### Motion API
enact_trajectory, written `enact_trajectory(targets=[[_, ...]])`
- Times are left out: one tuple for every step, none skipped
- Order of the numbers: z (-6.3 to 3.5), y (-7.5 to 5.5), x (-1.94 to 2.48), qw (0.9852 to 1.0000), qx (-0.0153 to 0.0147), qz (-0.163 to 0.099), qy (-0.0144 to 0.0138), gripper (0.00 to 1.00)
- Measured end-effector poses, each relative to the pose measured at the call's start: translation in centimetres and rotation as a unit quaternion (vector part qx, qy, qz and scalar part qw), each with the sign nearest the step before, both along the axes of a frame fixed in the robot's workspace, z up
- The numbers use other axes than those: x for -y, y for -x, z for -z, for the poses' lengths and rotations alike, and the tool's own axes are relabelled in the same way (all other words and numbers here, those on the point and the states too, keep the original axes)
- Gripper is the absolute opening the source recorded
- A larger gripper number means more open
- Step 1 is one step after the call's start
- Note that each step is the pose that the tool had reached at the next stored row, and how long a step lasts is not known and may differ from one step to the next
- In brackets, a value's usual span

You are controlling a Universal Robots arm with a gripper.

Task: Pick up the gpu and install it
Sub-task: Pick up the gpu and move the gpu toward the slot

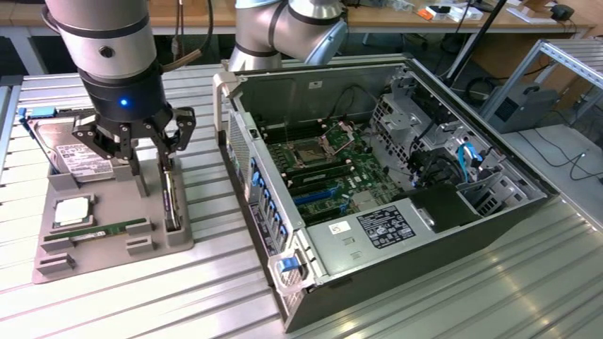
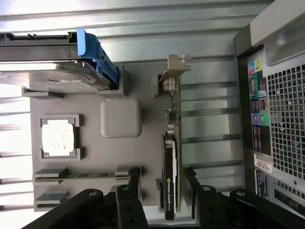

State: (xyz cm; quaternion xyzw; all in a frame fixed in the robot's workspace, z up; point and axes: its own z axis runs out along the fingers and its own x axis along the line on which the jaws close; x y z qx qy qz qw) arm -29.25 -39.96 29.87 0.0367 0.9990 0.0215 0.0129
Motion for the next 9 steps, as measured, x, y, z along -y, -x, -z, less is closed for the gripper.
enact_trajectory(targets=[[0.05, -0.02, 0.00, 1.0000, 0.0000, 0.000, 0.0000, 0.48], [0.10, -0.04, 0.00, 1.0000, 0.0000, 0.000, 0.0000, 0.48], [0.15, -0.06, 0.00, 1.0000, 0.0000, 0.000, 0.0000, 0.48], [0.20, -0.08, 0.00, 1.0000, 0.0000, 0.000, 0.0000, 0.48], [0.30, -0.09, 0.00, 1.0000, 0.0001, 0.000, -0.0001, 0.48], [0.38, -0.10, 0.01, 1.0000, 0.0000, 0.000, 0.0000, 0.48], [0.49, -0.10, 0.02, 1.0000, 0.0000, 0.000, 0.0000, 0.48], [0.68, -0.13, 0.03, 1.0000, 0.0000, 0.000, 0.0000, 0.48], [0.84, -0.26, 0.04, 1.0000, 0.0000, 0.000, 0.0000, 0.48]])
